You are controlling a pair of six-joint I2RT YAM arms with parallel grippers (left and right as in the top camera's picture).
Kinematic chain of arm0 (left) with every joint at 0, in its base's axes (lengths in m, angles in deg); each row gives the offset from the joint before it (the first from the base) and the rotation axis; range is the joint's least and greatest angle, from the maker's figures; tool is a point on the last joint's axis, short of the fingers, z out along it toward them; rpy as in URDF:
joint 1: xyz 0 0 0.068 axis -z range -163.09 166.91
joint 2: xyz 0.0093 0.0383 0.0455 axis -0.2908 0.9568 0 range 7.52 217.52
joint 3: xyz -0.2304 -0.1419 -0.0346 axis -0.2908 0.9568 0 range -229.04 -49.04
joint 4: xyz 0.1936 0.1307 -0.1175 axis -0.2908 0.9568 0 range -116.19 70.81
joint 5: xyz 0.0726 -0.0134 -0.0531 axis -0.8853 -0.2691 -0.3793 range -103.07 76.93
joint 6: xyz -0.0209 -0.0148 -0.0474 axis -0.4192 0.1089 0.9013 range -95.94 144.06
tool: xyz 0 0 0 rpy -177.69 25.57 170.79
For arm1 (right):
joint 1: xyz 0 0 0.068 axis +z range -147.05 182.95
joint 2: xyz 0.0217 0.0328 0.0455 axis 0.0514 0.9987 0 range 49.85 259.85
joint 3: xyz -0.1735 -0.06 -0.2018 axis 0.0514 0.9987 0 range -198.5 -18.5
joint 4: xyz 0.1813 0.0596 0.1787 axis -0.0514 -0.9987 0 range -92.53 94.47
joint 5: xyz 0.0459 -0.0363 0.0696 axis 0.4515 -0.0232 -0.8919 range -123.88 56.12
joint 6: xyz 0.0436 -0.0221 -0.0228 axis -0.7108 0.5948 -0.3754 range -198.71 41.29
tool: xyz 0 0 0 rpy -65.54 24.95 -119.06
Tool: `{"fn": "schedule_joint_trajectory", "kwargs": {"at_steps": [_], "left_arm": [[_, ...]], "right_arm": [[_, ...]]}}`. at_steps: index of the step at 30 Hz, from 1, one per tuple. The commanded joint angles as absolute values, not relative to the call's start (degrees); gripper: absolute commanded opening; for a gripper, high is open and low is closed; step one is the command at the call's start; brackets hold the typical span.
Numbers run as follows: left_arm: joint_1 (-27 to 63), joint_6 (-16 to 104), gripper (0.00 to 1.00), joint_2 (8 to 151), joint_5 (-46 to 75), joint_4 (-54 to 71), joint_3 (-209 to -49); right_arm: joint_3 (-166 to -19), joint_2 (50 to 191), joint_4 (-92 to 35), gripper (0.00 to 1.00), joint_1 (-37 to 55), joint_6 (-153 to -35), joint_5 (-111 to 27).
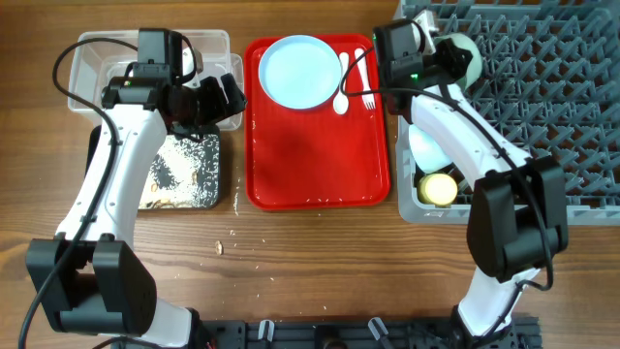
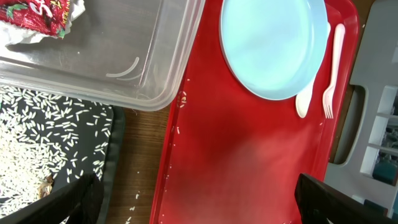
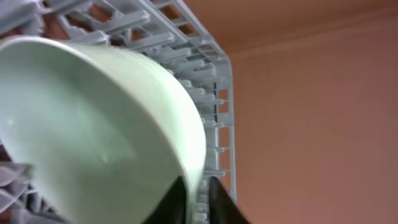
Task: Sort waste into correct bins and load items into the dishwasher rack
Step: 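Move the right gripper to the light blue plate and grasp its rim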
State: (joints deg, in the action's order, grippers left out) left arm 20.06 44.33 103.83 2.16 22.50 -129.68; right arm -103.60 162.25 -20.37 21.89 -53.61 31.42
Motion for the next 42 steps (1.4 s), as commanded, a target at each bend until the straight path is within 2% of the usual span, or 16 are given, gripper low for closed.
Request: {"fn": "schedule_joint_trajectory", "kwargs": {"at_steps": [1, 9, 15, 22, 25, 27, 28, 32, 34, 37, 40, 42], "left_arm": [[20.0, 44.0, 1.0, 103.1, 1.8, 22.5, -130.1], [20.0, 44.0, 1.0, 103.1, 1.8, 22.5, -130.1], [20.0, 44.0, 1.0, 103.1, 1.8, 22.5, -130.1], [20.0, 44.0, 1.0, 103.1, 1.8, 22.5, -130.1], [20.0, 44.0, 1.0, 103.1, 1.9, 22.5, -130.1], [20.0, 44.0, 1.0, 103.1, 1.8, 22.5, -130.1], [20.0, 44.0, 1.0, 103.1, 1.8, 22.5, -130.1], [20.0, 44.0, 1.0, 103.1, 1.8, 22.5, -130.1], [20.0, 44.0, 1.0, 103.1, 1.8, 22.5, -130.1], [20.0, 44.0, 1.0, 103.1, 1.8, 22.5, -130.1], [20.0, 44.0, 1.0, 103.1, 1.8, 22.5, -130.1], [20.0, 44.0, 1.0, 103.1, 1.8, 22.5, -130.1]], "right_arm": [[-103.3, 162.8, -19.8, 0.23, 24.2, -54.7, 29.9], [-103.4, 162.1, -19.6, 0.44, 28.0, -54.4, 30.8], [-103.7, 160.9, -18.1, 0.52, 28.8, -54.5, 30.7], [-103.7, 157.7, -11.8, 0.54, 29.2, -55.2, 24.3], [-103.7, 154.6, -10.6, 0.54, 29.2, -59.7, 15.3], [-103.7, 152.4, -12.2, 0.54, 29.2, -67.2, 2.3], [-103.7, 151.6, -13.7, 0.57, 29.2, -72.6, -8.1], [-103.6, 151.7, -15.8, 0.81, 29.2, -87.9, -41.3], [-103.5, 151.9, -17.4, 0.82, 29.2, -90.4, -51.6], [-103.5, 151.8, -20.2, 0.79, 29.2, -95.7, -59.6], [-103.6, 151.8, -21.2, 0.83, 29.2, -97.5, -59.5], [-104.0, 151.8, -22.7, 0.83, 29.2, -103.0, -57.0]]}}
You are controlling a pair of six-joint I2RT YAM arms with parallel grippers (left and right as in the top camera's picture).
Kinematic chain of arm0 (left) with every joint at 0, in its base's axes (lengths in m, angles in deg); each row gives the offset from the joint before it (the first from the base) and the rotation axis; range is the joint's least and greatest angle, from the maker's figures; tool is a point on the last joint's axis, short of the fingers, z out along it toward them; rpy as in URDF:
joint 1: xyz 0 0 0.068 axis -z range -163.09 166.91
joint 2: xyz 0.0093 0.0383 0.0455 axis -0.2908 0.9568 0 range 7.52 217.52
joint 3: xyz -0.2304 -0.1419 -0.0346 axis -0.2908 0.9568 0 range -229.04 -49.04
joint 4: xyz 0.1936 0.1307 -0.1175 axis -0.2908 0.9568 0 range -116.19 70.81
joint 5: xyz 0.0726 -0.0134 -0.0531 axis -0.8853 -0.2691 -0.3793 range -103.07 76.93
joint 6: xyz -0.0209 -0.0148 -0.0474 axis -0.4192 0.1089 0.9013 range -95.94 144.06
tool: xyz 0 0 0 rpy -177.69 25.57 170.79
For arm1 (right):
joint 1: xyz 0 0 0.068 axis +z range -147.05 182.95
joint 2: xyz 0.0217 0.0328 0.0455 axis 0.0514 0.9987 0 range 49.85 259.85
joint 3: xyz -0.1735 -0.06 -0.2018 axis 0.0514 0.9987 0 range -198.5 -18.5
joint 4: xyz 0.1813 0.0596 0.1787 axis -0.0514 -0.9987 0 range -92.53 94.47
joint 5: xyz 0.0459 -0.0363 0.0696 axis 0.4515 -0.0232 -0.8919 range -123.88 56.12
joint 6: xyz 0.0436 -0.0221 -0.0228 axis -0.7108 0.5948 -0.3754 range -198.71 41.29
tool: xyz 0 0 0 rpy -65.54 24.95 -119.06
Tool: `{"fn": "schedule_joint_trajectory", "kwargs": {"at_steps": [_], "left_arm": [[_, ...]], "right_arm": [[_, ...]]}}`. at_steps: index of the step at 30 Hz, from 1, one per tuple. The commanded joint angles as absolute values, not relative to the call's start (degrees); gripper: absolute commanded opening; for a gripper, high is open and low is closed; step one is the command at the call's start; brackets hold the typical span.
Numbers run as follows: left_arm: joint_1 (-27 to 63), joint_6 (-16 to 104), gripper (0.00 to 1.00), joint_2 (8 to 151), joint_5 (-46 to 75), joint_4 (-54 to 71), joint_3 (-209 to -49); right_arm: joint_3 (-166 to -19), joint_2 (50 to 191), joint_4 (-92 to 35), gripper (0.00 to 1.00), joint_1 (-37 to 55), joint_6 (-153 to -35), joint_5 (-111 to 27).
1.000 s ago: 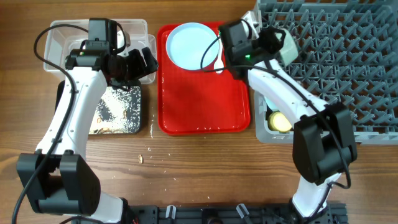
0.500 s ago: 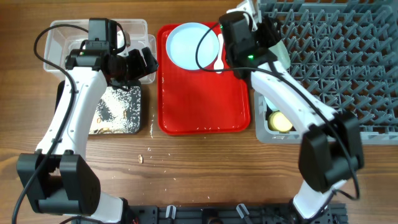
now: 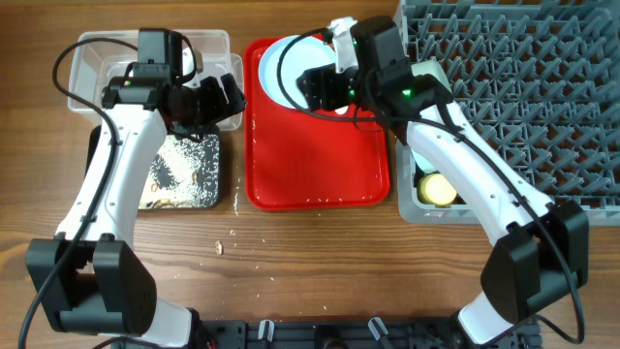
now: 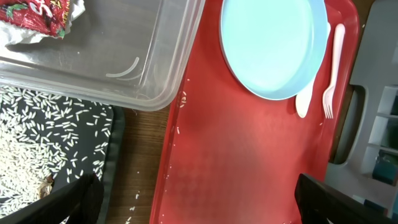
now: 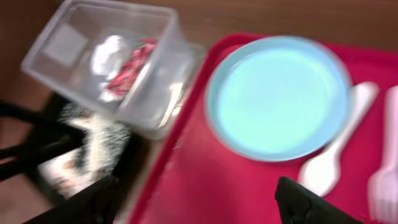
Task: Sort waste into correct bins and load items into the dishwasher rack
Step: 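Move the right gripper to the light blue plate and grasp its rim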
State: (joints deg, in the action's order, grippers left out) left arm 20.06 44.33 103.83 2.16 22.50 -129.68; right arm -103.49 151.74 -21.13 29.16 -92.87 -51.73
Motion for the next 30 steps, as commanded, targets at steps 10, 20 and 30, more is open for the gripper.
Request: {"fn": "schedule_joint_trajectory", "kwargs": {"at_steps": [10, 20, 30], "left_arm": [[20.0, 44.0, 1.0, 103.1, 1.8, 22.5, -130.1], [20.0, 44.0, 1.0, 103.1, 1.8, 22.5, -130.1], [20.0, 44.0, 1.0, 103.1, 1.8, 22.5, -130.1]], "right_arm": [[-112.2, 155.6, -32.4, 0.77, 29.1, -112.4, -42.3], [-115.2, 172.2, -30.6, 0.54, 28.4, -121.3, -42.4], [-115.2, 179.6, -26.2, 0.4, 28.3, -125.7, -42.4]]}}
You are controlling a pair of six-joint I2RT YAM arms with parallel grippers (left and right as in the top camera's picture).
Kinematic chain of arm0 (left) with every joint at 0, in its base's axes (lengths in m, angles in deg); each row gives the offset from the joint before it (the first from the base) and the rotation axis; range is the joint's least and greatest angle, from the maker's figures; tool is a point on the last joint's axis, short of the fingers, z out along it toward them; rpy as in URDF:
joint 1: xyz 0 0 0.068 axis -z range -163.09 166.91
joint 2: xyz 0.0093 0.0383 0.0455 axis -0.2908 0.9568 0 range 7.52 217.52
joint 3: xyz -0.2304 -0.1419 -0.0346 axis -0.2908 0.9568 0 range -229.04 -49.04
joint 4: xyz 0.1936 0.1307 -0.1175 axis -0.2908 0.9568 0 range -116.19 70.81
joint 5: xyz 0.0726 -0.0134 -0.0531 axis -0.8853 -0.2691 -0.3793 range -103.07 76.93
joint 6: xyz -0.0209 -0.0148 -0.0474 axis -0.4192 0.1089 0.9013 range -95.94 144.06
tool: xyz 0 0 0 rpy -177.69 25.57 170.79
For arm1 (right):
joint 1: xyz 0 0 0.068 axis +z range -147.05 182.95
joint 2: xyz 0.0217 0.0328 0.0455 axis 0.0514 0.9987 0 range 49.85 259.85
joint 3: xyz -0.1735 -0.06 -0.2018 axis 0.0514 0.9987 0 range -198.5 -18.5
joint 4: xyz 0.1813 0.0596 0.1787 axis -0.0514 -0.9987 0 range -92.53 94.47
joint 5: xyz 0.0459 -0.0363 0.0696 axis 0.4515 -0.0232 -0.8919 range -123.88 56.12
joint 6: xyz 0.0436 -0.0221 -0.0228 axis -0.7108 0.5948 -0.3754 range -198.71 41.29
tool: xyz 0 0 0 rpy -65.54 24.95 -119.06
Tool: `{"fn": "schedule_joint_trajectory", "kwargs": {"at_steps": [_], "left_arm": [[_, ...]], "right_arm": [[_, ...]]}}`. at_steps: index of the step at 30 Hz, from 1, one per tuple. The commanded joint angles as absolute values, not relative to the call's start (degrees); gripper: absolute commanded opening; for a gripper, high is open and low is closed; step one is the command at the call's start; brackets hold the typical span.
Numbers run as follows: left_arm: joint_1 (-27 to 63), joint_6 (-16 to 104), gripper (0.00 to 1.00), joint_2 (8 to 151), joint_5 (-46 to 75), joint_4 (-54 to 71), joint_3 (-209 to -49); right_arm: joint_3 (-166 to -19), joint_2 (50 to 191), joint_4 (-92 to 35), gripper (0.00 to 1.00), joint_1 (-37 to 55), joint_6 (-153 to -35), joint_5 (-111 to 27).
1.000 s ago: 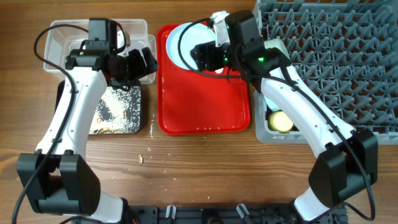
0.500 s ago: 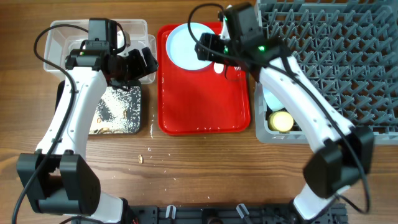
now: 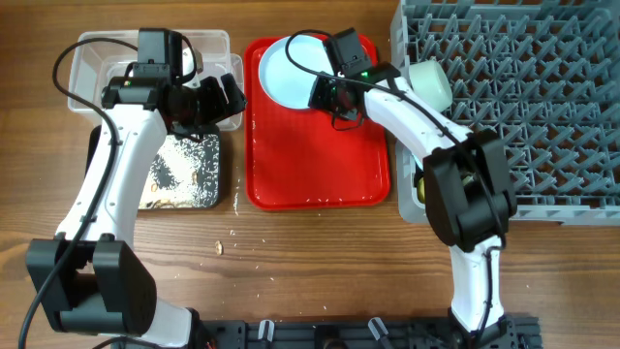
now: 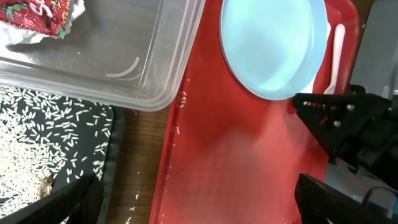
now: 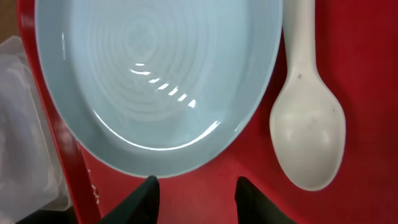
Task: Sort waste into correct bins and load items into the dishwasher rack
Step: 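Move the right gripper to the light blue plate and grasp its rim, then lift the light blue plate and carry it to the dish rack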
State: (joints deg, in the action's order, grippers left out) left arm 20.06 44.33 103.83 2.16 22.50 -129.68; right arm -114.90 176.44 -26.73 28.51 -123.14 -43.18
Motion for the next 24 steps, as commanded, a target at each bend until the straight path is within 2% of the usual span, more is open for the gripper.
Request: {"fn": "schedule_joint_trajectory", "kwargs": {"at_steps": [1, 7, 13, 16, 19, 24], "left_arm": [[20.0, 44.0, 1.0, 103.1, 1.8, 22.5, -130.1], [20.0, 44.0, 1.0, 103.1, 1.9, 22.5, -130.1], [20.0, 44.0, 1.0, 103.1, 1.8, 22.5, -130.1], [20.0, 44.0, 1.0, 103.1, 1.8, 22.5, -130.1], [20.0, 44.0, 1.0, 103.1, 1.8, 22.5, -130.1], [20.0, 44.0, 1.0, 103.1, 1.9, 22.5, -130.1]], "right_arm": [[-115.2, 180.3, -26.1, 0.4, 28.3, -125.9, -42.5], [-115.2, 181.8, -25.1, 0.38, 28.2, -127.6, -42.4], [-115.2, 181.7, -30.5, 0.17, 28.0, -125.5, -46.5], [-115.2, 181.6, -33.0, 0.14, 27.9, -124.6, -47.9], [-115.2, 181.0, -33.8, 0.05, 27.3, -121.2, -49.9], [-115.2, 179.3, -35.5, 0.05, 25.8, -116.8, -50.2]]}}
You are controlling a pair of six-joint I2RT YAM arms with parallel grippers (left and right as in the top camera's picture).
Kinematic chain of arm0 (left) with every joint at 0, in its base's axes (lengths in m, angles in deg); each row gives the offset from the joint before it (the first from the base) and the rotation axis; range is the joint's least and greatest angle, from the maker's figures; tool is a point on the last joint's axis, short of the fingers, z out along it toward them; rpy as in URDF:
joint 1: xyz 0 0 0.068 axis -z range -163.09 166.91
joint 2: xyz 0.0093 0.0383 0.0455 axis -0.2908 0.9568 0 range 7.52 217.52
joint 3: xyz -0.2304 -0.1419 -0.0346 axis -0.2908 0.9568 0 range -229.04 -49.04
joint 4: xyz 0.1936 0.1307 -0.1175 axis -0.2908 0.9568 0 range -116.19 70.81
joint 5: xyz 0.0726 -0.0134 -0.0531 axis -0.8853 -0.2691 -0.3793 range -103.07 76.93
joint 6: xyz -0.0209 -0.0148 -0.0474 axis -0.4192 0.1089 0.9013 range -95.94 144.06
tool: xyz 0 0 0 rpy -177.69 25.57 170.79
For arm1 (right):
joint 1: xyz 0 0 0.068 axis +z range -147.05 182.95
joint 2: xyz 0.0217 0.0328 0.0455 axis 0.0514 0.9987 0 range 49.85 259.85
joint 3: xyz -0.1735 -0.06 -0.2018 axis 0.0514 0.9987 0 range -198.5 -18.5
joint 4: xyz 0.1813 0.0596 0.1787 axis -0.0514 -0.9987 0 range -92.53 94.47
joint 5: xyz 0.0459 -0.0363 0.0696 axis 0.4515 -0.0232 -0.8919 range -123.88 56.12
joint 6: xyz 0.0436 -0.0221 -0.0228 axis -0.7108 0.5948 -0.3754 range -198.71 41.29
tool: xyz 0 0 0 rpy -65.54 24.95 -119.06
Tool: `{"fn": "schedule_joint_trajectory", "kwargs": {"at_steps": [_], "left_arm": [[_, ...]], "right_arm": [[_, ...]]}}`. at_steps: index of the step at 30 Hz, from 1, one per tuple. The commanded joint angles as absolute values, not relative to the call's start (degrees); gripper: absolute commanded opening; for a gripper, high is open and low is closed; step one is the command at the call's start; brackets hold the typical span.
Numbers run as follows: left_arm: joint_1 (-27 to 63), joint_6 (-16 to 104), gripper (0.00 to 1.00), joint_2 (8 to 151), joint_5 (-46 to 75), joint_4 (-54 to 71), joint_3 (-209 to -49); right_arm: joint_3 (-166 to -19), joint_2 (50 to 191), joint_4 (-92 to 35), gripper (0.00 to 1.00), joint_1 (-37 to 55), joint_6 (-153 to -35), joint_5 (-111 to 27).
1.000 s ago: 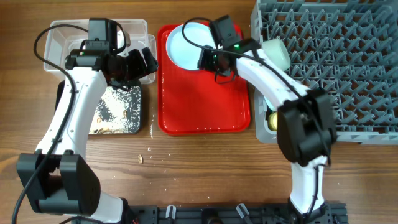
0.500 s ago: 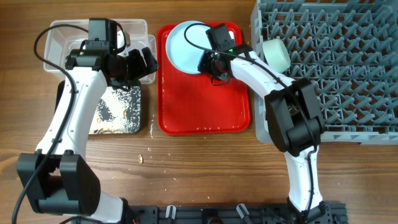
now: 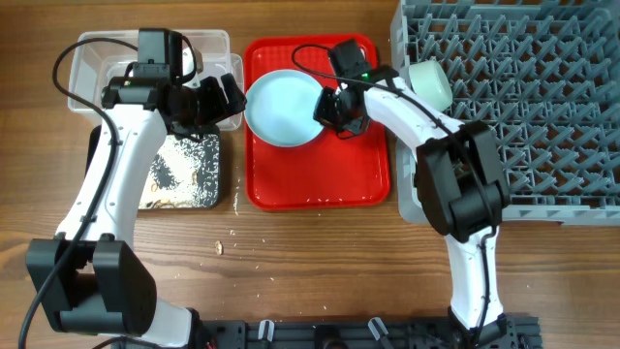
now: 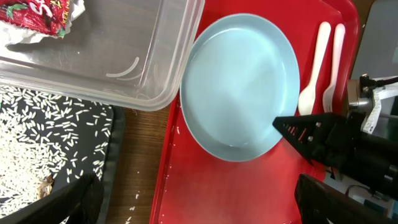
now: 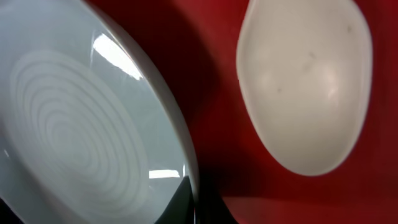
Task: Sort waste into correct bins and load items into the dishwasher rack
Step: 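Lift the light blue plate and carry it to the dish rack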
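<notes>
A light blue plate lies over the left half of the red tray. In the left wrist view the plate reaches the tray's left rim. My right gripper is shut on the plate's right rim, one finger above it and one below. A dark shadow lies under that edge. A white spoon and a white fork rest on the tray right of the plate. My left gripper hangs open, empty, over the clear bin's corner.
A clear bin with a red wrapper stands at the back left. A black tray of rice sits in front of it. The grey dishwasher rack on the right holds a pale bowl. Rice grains dot the table.
My right gripper stood open at the plate's near edge beside the spoon. Now it is shut on the rim, and the plate has shifted from the tray's back to its left middle. The left arm stayed put.
My right gripper first held a pale green bowl over the rack. Then the bowl sat in the rack and the gripper was open above the tray. After that it was low at the plate's edge, still open. It now grips the plate, which has shifted.
</notes>
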State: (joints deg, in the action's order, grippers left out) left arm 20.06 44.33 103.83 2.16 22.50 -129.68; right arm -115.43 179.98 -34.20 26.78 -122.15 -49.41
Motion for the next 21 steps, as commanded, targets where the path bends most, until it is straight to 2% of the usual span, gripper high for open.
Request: {"fn": "schedule_joint_trajectory", "kwargs": {"at_steps": [1, 5, 11, 14, 21], "left_arm": [[20.0, 44.0, 1.0, 103.1, 1.8, 22.5, -130.1], [20.0, 44.0, 1.0, 103.1, 1.8, 22.5, -130.1], [20.0, 44.0, 1.0, 103.1, 1.8, 22.5, -130.1], [20.0, 44.0, 1.0, 103.1, 1.8, 22.5, -130.1], [20.0, 44.0, 1.0, 103.1, 1.8, 22.5, -130.1]], "right_arm": [[-115.2, 178.7, -35.5, 0.05, 25.6, -114.6, -50.5], [-115.3, 174.5, -35.5, 0.04, 25.4, -105.0, -50.2], [-115.3, 163.0, -37.3, 0.04, 25.4, -98.1, -45.7], [-115.3, 156.2, -38.8, 0.04, 25.1, -98.1, -36.8], [-115.3, 144.3, -41.2, 0.04, 21.3, -98.1, -5.6]]}}
